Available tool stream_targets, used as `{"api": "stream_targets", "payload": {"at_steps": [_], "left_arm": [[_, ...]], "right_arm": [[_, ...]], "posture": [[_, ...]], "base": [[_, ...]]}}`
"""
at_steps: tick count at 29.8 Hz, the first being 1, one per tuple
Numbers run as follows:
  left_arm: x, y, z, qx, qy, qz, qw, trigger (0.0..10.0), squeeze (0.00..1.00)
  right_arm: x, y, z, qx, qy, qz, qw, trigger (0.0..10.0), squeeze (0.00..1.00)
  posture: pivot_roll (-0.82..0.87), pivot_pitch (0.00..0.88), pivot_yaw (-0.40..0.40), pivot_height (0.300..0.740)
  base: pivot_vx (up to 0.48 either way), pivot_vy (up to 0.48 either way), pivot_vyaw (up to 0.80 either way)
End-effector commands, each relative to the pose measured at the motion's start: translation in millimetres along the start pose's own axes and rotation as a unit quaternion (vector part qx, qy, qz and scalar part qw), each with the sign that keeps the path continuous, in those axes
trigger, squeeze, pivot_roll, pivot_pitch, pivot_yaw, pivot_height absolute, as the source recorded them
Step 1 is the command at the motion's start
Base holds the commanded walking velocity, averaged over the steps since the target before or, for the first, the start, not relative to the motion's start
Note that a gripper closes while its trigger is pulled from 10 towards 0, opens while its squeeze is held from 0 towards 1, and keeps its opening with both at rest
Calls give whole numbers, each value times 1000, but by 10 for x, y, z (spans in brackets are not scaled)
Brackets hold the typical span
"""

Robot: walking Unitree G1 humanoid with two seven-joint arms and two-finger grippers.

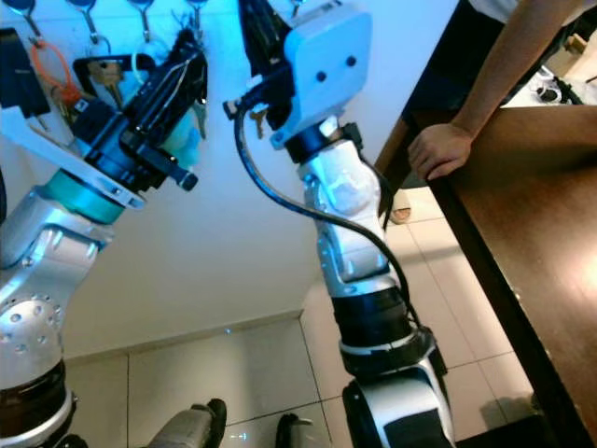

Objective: Hang keys on a hook

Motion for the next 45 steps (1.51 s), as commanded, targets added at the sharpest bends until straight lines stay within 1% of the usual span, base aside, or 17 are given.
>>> {"api": "stream_targets", "payload": {"at_steps": [1, 2, 5, 6, 8, 9, 10, 16, 25, 27, 29, 33, 35, 37, 39, 41, 45], "left_arm": [[-17, 16, 50, 1, -8, 0, 1000, 10000, 0], [-16, 24, 49, 1, -8, 2, 1000, 10000, 0], [-16, 25, 49, 0, -8, 2, 1000, 10000, 0], [-16, 26, 59, -1, -9, 3, 1000, 10000, 0], [-17, 10, 78, -3, -10, 2, 1000, 10000, 0], [-17, 10, 78, -3, -10, 2, 1000, 10000, 0], [-18, -2, 81, -4, -10, 1, 1000, 10000, 0], [-23, -30, 95, -5, -12, -4, 1000, 10000, 0], [-30, -47, 100, -4, -13, -7, 1000, 10000, 0], [-34, -49, 102, -4, -13, -7, 1000, 10000, 0], [-39, -58, 108, -5, -13, -9, 1000, 10000, 0], [-39, -60, 111, -5, -13, -9, 1000, 10000, 0], [-37, -60, 114, -5, -13, -9, 1000, 10000, 0], [-33, -55, 116, -6, -13, -8, 1000, 10000, 0], [-33, -55, 116, -6, -13, -8, 1000, 10000, 0], [-29, -55, 120, -7, -13, -6, 1000, 10000, 0], [-31, -57, 126, -7, -13, -6, 1000, 10000, 0]], "right_arm": [[18, -30, -55, -2, 10, -3, 1000, 10000, 0], [12, -29, -168, 5, 39, 0, 999, 10000, 0], [9, -26, -198, 7, 47, 2, 999, 10000, 0], [6, 34, -218, 17, 48, 15, 999, 10000, 0], [-20, 138, -151, 24, 23, 38, 999, 10000, 0], [-20, 138, -151, 24, 23, 38, 999, 10000, 0], [-43, 144, -100, 25, 7, 41, 999, 10000, 0], [-118, 61, -56, 21, -9, 28, 999, 10000, 0], [-126, 80, 29, 20, -29, 35, 999, 10000, 0], [-124, 95, 44, 24, -33, 39, 998, 10000, 0], [-108, 162, 92, 39, -49, 53, 997, 10000, 0], [-103, 182, 96, 40, -50, 56, 996, 10000, 0], [-101, 181, 86, 41, -47, 54, 997, 10000, 0], [-109, 101, -40, 33, -13, 34, 999, 10000, 0], [-109, 101, -40, 33, -13, 34, 999, 10000, 0], [-119, 46, -151, 29, 15, 22, 999, 10000, 0], [-121, 35, -187, 32, 24, 20, 999, 10000, 0]], "posture": [[160, 126, 30, 740], [162, 123, 28, 740], [162, 123, 28, 740], [158, 120, 28, 740], [155, 120, 30, 740], [155, 120, 30, 740], [155, 120, 30, 740], [141, 114, 36, 740], [142, 113, 34, 740], [144, 111, 35, 740], [146, 111, 37, 740], [146, 111, 37, 740], [146, 111, 37, 740], [146, 111, 37, 740], [146, 111, 37, 740], [144, 105, 33, 740], [146, 103, 31, 740]], "base": [[0, 0, 0], [0, 0, 0], [0, 0, 0], [0, 0, 0], [0, 0, 0], [0, 0, 0], [0, 0, 0], [0, 0, 0], [0, 0, 0], [0, 0, 0], [0, 0, 0], [0, 0, 0], [0, 0, 0], [0, 0, 0], [0, 0, 0], [0, 0, 0], [0, 0, 0]]}}
Point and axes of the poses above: a point about 5 cm out from each wrist's last joint towards the gripper, its own x axis pointing out of the wrist towards the gripper, its own y axis along the axis of the wrist's last joint, z = x × y, the point moved 6 cm from there along x, pointing out of the wrist towards the gripper, and after that the axes turned 14 degrees about x, right-handed, at the moved point
